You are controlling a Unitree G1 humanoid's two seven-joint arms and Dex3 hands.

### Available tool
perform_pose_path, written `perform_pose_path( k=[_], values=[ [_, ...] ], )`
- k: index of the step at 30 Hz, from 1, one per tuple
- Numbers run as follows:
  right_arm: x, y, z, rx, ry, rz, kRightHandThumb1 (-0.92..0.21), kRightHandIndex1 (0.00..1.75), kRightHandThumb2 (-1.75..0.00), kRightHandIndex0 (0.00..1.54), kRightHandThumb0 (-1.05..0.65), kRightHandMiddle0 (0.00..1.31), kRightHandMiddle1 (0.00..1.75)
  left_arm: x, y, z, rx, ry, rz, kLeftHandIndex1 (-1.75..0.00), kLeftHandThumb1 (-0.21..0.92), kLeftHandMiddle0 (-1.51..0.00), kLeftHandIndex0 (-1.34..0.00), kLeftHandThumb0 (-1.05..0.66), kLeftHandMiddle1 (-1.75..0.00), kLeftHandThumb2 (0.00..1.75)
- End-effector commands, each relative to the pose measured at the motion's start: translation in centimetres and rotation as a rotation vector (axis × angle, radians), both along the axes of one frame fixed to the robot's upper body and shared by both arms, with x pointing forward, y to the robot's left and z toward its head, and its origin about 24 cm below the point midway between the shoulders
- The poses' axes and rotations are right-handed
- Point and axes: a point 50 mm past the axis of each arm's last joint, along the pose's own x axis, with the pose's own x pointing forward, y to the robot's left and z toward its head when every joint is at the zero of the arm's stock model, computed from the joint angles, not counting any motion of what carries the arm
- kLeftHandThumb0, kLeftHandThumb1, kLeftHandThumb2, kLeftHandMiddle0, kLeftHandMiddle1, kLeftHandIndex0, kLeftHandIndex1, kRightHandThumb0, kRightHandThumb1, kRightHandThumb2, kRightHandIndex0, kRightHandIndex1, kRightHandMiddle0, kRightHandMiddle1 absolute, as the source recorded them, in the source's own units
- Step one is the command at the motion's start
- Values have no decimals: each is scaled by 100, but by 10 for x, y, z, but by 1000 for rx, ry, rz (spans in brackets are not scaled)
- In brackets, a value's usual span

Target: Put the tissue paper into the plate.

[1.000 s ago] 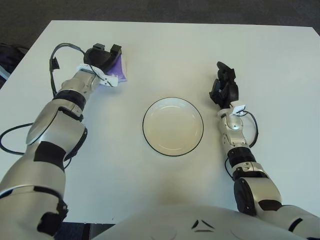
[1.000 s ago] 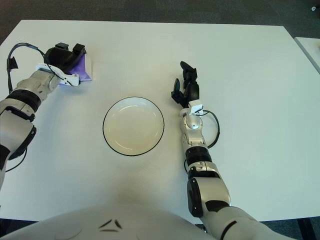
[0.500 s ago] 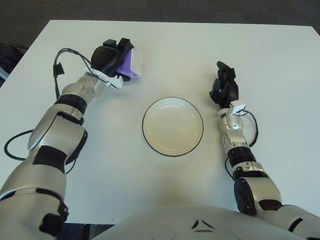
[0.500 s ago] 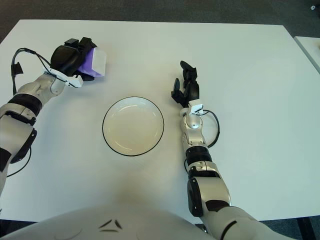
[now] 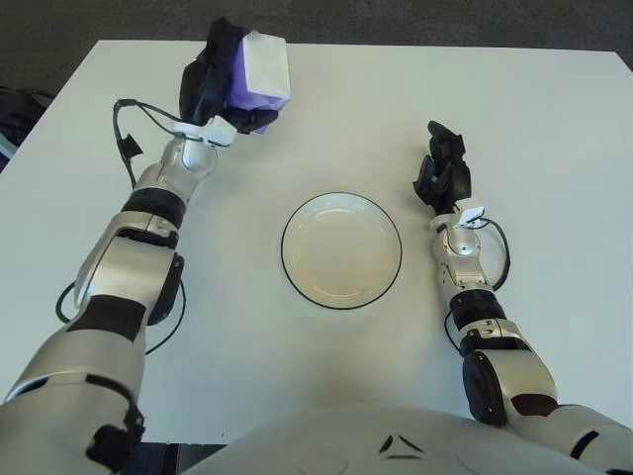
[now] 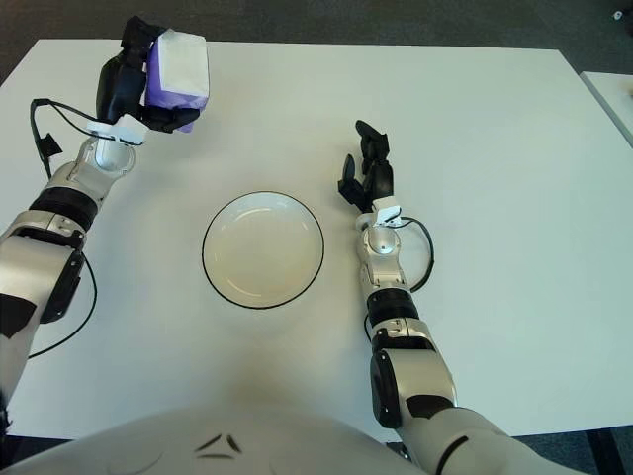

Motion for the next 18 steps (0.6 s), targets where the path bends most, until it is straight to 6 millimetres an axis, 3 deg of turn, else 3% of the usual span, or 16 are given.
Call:
perform_pose_path(
  k=[1, 18],
  values=[
    [-45, -15, -76, -24, 277, -43, -92, 25, -81, 27, -52, 0, 72, -4, 2, -5, -58, 14, -40, -175, 28, -126, -64, -49, -175, 135],
    [-47, -15, -78, -30, 299, -44, -92, 25, -81, 26, -54, 0, 71, -13, -10, 16, -107, -61, -176, -175, 29, -125, -63, -48, -175, 134]
  ],
)
